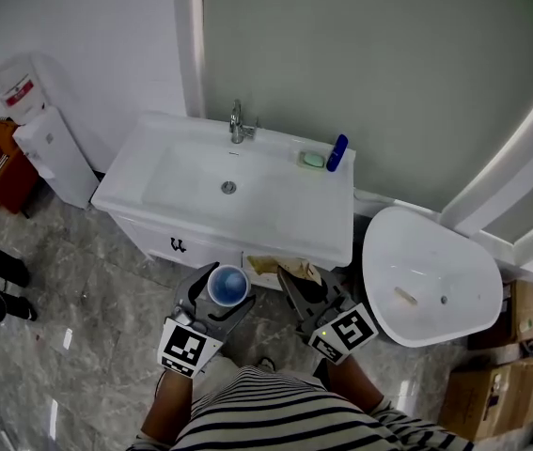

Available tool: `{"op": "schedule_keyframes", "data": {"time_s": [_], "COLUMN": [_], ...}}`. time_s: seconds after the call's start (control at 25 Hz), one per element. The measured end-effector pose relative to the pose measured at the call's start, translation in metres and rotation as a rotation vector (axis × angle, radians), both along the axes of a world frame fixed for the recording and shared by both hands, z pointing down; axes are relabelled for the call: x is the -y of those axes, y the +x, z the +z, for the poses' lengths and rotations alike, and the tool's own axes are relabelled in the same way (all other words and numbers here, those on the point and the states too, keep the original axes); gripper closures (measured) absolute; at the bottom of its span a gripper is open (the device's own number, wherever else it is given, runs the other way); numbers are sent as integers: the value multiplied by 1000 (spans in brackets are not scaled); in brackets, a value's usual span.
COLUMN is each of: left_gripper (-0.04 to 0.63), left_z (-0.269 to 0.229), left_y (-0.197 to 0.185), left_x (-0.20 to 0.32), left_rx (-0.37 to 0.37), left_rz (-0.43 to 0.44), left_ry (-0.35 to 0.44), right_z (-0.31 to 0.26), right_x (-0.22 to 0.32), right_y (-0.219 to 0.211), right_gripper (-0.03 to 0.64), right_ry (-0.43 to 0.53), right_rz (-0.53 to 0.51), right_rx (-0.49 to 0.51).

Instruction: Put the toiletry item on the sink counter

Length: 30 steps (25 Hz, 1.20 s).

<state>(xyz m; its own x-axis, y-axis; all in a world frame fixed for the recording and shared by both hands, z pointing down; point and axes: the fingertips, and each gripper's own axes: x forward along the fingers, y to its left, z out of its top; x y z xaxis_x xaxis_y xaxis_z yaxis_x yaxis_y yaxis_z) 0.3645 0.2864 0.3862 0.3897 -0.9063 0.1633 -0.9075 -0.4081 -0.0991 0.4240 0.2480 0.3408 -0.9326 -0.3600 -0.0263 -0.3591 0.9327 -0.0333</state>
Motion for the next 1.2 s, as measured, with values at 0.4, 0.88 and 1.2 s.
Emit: {"op": "schedule_keyframes", "data": {"time_s": [0.4, 0.88, 1.2], "left_gripper": [227, 227, 227], "left_z": [-1, -5, 2], "left_y": [-110, -226, -262], "left_x": [24, 40, 62], "left_rx": [8, 3, -6], "left_rz": [-64, -100, -98], "left_ry": [11, 44, 31], "right_z": [-5, -11, -7], "right_x": [28, 51, 74], "right_y": [-106, -224, -261], "right_gripper": [605, 604, 604], "right_ry": [13, 59, 64], "right_rz": [-38, -66, -63], "right_rx": [-11, -40, -69]}}
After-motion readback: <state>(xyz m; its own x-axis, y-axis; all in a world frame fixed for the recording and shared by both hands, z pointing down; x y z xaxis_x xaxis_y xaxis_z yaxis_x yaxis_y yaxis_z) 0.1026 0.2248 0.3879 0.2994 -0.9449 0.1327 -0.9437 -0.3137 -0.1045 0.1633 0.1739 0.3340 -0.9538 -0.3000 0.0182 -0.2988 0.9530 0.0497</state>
